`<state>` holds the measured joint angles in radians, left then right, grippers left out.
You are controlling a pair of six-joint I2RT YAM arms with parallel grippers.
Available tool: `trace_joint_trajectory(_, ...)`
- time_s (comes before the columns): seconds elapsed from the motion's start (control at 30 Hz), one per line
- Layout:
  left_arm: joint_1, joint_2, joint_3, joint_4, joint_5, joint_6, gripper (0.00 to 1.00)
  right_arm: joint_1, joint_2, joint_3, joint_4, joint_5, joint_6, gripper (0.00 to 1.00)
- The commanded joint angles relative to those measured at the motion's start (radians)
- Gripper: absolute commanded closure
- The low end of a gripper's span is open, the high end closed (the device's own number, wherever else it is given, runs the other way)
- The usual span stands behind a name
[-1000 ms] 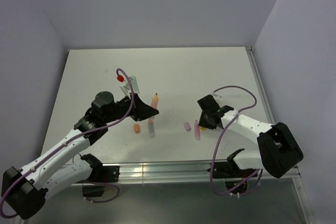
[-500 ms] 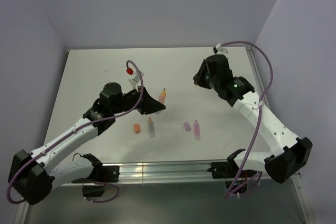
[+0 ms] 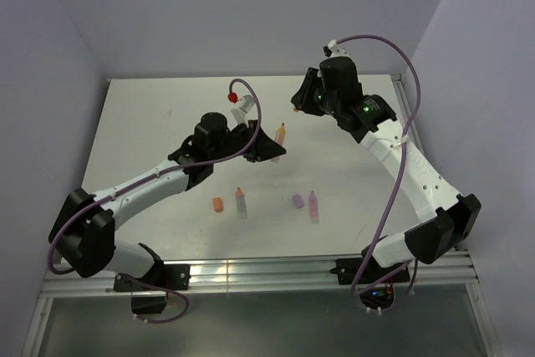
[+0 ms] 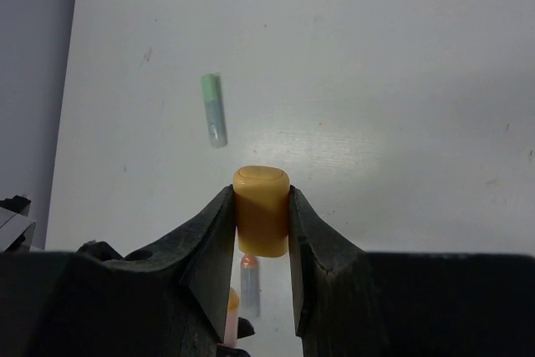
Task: Insert the pens into the pen caps
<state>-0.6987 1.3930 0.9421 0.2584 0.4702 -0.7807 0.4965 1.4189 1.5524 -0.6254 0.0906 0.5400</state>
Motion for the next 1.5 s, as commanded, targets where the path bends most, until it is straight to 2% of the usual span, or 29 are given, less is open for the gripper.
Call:
trace_joint_trajectory(0.0, -0.031, 0.021, 0.063, 0.059, -0.057, 0.012, 1.00, -0.001, -0.011, -0.018, 0.038, -0.054, -0.014, 1.00)
trace_joint_trajectory(0.13, -0.038, 0.034, 0.058, 0.102, -0.070, -0.003, 1.00, 0.017, 0.000, -0.018, 0.039, -0.051, -0.009, 1.00)
trace_joint_trajectory(1.1, -0.036, 0.044, 0.043, 0.119, -0.091, -0.005, 1.00, 0.100, 0.009, -0.034, 0.036, -0.012, -0.012, 1.00)
trace_joint_trajectory(1.47, -0.024, 0.040, 0.000, 0.206, -0.108, -0.074, 1.00, 0.136, -0.014, -0.038, 0.024, 0.023, -0.008, 1.00)
